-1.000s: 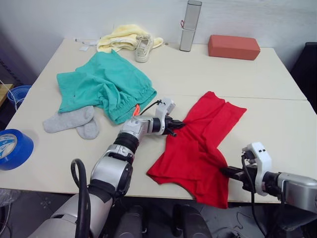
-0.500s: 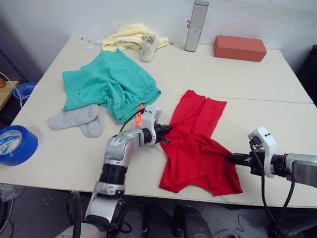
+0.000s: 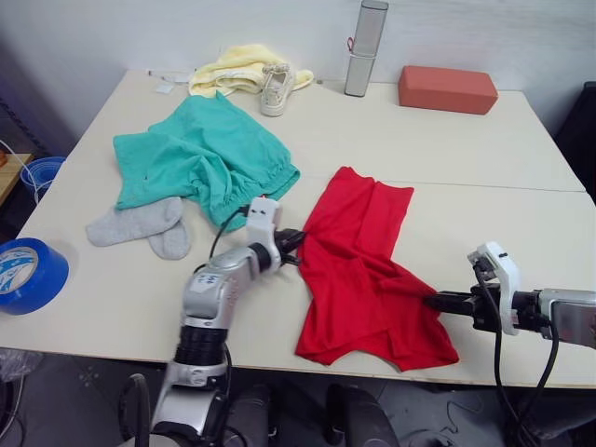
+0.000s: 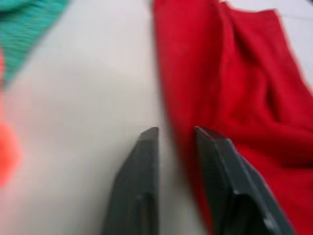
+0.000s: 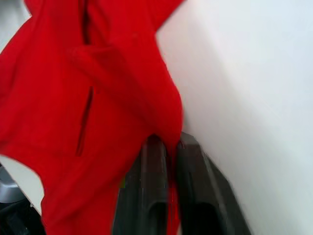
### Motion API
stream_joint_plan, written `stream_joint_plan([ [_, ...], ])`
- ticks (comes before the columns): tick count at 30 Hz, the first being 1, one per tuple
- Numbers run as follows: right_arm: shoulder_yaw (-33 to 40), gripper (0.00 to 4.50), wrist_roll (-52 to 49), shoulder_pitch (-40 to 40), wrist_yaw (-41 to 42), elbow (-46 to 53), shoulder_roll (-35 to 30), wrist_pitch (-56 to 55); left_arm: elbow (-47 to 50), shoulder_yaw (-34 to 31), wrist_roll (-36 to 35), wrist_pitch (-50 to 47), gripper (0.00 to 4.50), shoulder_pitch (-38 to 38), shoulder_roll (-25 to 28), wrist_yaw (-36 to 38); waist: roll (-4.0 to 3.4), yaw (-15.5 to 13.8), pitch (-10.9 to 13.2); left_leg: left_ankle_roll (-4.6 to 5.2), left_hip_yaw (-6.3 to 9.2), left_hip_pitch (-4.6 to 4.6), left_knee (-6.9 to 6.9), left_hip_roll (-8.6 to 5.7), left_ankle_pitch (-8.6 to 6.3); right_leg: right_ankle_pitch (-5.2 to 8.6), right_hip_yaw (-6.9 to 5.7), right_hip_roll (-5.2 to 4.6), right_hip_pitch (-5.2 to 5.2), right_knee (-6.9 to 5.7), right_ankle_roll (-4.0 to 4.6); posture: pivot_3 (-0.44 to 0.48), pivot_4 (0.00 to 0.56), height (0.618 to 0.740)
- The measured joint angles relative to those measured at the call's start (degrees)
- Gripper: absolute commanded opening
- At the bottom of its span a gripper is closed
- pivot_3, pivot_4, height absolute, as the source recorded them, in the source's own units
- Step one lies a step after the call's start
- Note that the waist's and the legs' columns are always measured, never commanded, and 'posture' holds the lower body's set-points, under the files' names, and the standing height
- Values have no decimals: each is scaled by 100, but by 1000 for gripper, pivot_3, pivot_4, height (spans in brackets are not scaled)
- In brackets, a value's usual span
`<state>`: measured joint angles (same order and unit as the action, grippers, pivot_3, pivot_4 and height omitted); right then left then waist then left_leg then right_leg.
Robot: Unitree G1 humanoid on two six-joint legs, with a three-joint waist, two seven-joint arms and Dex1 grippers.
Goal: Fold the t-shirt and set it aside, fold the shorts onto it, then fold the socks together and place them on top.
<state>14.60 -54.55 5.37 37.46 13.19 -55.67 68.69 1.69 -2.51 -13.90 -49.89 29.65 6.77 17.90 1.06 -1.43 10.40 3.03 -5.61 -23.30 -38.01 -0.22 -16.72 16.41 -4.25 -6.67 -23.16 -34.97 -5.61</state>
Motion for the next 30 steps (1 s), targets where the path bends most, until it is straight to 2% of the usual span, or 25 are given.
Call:
stream_joint_plan([
  [3,204,2448,72,-165,257,34,114,-351,193,105,-235,-31,3073,-95,653,690,-6,0,3,-17,-2,-1,1,-1,-7,0,1,0,0,5,0,0,150,740],
  [6,405,3543,289,-573,1123,128,6,-1134,583,284,-380,216,4053,-345,1345,1430,-11,-10,5,-34,-1,-1,4,-1,-17,0,0,0,3,13,0,0,150,740],
  [9,513,4483,1184,-1028,2179,13,-103,-2925,718,512,-207,1438,4064,-620,2112,2299,-12,-2,5,-39,-6,3,4,-1,-21,0,-1,2,9,22,0,0,150,740],
  [11,487,4500,2152,-1287,3072,-546,-194,-5004,617,682,132,3012,4419,-872,2700,3001,-15,6,5,-40,-14,16,9,-4,-23,-1,-1,5,22,33,-2,0,150,740],
  [13,440,4500,2812,-1251,3604,-1352,-184,-6662,260,829,428,4466,4491,-1014,3041,3554,-25,11,4,-37,-20,27,11,-3,-26,-5,1,4,35,46,-6,0,150,740],
  [16,140,4500,3610,-792,4144,-2690,-73,-9131,-485,1129,793,6249,4491,-955,3040,4010,-42,17,4,-34,-23,32,11,-3,-27,-20,6,3,43,64,-6,0,150,740],
  [20,-343,4500,4347,-26,4305,-4224,25,-11415,-1468,1519,1250,8005,4491,-489,2860,4171,-47,30,6,-37,-21,31,12,-1,-23,-21,4,2,38,62,-6,0,150,740],
  [24,-786,4500,4447,644,4347,-5135,172,-12818,-2329,1890,1612,9286,4491,58,2477,4160,-40,96,3,-35,-16,62,12,1,-24,-22,-4,3,78,71,-7,0,150,740],
  [27,-999,4500,4390,768,4282,-5371,260,-13207,-2778,2114,1744,9805,4491,312,2283,4156,-30,180,-3,-37,-15,97,25,5,-26,-21,-4,3,108,78,-6,0,150,740],
  [30,-1276,4500,4206,666,4283,-5151,311,-13263,-3150,2321,1966,10215,4491,641,2110,4135,-29,174,-6,-40,0,136,47,8,-27,-19,-17,4,152,97,-2,0,150,740],
])
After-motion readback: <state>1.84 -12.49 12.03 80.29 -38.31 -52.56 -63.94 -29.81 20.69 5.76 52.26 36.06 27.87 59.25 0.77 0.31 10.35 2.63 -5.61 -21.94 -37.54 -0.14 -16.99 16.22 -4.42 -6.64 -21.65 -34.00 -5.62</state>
